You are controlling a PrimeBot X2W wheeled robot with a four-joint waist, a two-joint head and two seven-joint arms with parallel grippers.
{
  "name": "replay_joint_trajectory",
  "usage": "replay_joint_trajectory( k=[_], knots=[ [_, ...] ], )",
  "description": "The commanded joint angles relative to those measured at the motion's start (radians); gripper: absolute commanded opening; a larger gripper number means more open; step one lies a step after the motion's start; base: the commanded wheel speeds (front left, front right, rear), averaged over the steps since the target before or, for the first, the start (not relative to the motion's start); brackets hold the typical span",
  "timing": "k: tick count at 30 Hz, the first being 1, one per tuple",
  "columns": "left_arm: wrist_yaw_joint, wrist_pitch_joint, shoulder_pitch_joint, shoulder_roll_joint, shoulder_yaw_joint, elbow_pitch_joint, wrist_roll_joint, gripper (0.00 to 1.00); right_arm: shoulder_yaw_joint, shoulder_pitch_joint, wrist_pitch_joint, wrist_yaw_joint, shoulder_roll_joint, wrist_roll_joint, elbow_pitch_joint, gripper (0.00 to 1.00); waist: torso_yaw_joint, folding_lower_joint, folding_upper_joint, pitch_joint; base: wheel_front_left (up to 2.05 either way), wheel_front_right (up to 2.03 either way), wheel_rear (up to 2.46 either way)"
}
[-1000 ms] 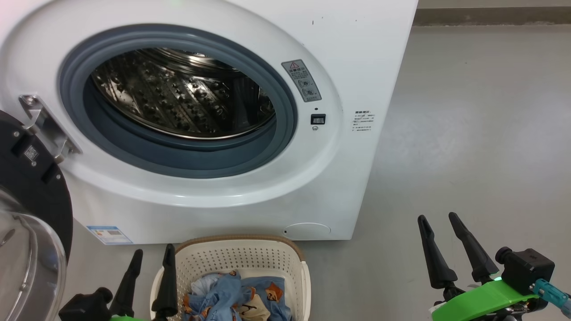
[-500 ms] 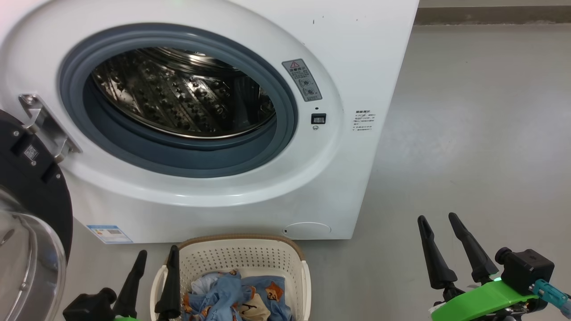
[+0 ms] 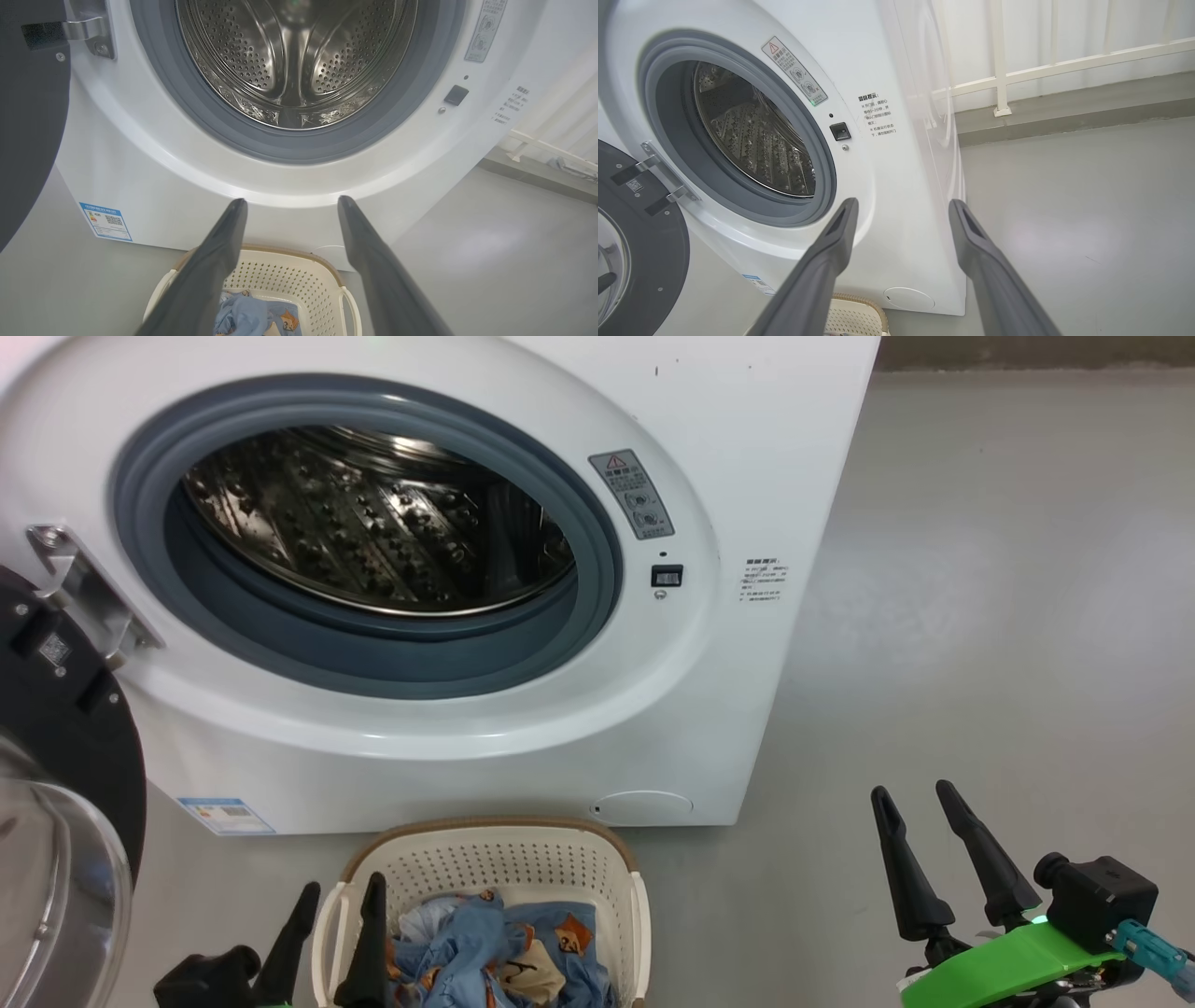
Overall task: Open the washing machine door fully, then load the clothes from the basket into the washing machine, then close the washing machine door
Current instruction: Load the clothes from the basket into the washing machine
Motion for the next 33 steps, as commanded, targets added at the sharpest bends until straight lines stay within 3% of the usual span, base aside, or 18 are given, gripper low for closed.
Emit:
replay_joint_trajectory(
  k=[1, 11, 23, 33],
  knots=[
    [0.01, 0.008, -0.041, 0.015, 0.027, 0.004, 0.001, 1.0, 0.028, -0.023, 0.002, 0.01, -0.003, -0.013, -0.034, 1.0, -0.01, 0.0, 0.0, 0.026, 0.0, 0.0, 0.0],
    [-0.002, 0.043, -0.123, 0.028, 0.003, 0.182, 0.0, 1.0, 0.019, -0.042, 0.023, 0.01, -0.003, -0.043, -0.073, 1.0, -0.061, 0.0, 0.0, 0.16, 0.0, 0.0, 0.0],
    [-0.04, 0.117, -0.338, 0.073, -0.066, 0.579, 0.013, 1.0, 0.016, -0.089, 0.027, 0.01, -0.003, -0.076, -0.128, 1.0, -0.157, 0.0, 0.0, 0.357, 0.0, 0.0, 0.0],
    [-0.053, 0.112, -0.522, 0.098, -0.097, 0.848, -0.024, 1.0, 0.017, -0.11, 0.005, 0.01, -0.003, -0.076, -0.152, 1.0, -0.235, 0.0, 0.0, 0.493, 0.0, 0.0, 0.0]
  ],
)
